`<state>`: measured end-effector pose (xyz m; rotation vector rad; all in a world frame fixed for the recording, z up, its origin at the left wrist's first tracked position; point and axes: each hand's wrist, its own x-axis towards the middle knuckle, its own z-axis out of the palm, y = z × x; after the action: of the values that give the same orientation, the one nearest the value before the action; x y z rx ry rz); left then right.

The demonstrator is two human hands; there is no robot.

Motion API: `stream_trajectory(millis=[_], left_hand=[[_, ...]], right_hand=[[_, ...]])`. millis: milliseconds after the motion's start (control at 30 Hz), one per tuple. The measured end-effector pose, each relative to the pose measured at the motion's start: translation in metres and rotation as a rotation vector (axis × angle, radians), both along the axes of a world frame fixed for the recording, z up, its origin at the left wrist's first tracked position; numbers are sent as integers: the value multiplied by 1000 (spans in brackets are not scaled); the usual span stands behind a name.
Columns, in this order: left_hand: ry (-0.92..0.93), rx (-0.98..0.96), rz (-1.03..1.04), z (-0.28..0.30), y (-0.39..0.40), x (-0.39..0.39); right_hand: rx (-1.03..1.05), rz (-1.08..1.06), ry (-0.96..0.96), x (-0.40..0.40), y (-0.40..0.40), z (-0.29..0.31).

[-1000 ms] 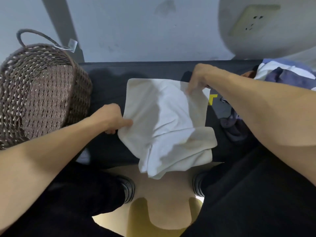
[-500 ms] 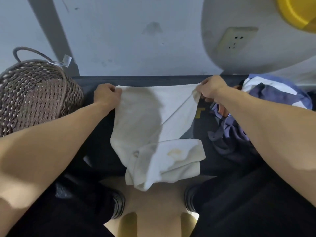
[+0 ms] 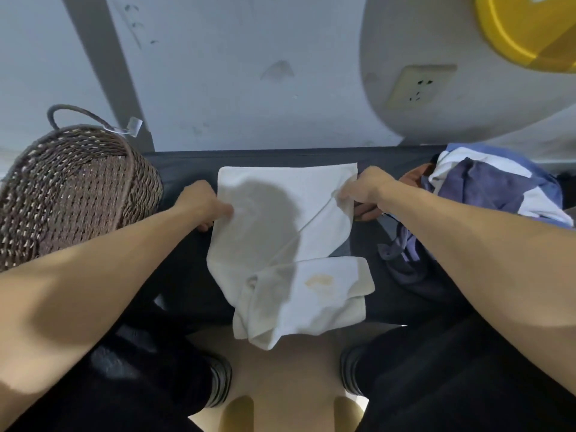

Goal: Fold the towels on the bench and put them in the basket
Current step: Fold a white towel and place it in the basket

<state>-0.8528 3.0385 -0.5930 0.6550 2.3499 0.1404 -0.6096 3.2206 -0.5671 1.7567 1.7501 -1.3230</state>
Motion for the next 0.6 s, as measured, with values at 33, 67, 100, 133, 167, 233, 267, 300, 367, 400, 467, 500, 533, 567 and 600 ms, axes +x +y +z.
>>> stream_trajectory(millis=[33,67,100,133,167,233,267,300,367,400,467,500,533,567,600], left_hand=[[85,-42,-68,2,-3,8],[195,-59,-153,3,-7,17],[297,-36,-251,6,-12,29],[354,16,-354,8,-16,42],[334,78,-443,13,-19,55],[163,164,-546,24,-27,80],[101,201,-598,29,-32,90],[84,241,-678,35,-37,100],[92,326,-892,44,-48,118],[63,350,-965,45,-54,126],[9,317,-1050,40,-66,140],[31,267,-1113,35,-71,144],[87,209,-1194,29,-74,147],[148,159,-1277,24,-78,149],[194,126,-1336,20,-81,149]], right_hand=[[16,1,11,1,-3,0],[45,4,19,2,-6,1],[79,10,16,2,-11,3],[101,7,12,2,-16,5],[100,-8,9,2,-21,8],[27,-18,-30,2,-31,14],[-25,20,-97,3,-38,20],[-49,178,-207,4,-46,27],[100,695,-311,8,-58,36],[215,896,-236,10,-64,38],[221,983,-12,15,-78,41],[140,963,81,20,-84,40],[51,941,122,26,-89,37],[-1,942,120,34,-95,32],[-8,969,96,43,-100,26]])
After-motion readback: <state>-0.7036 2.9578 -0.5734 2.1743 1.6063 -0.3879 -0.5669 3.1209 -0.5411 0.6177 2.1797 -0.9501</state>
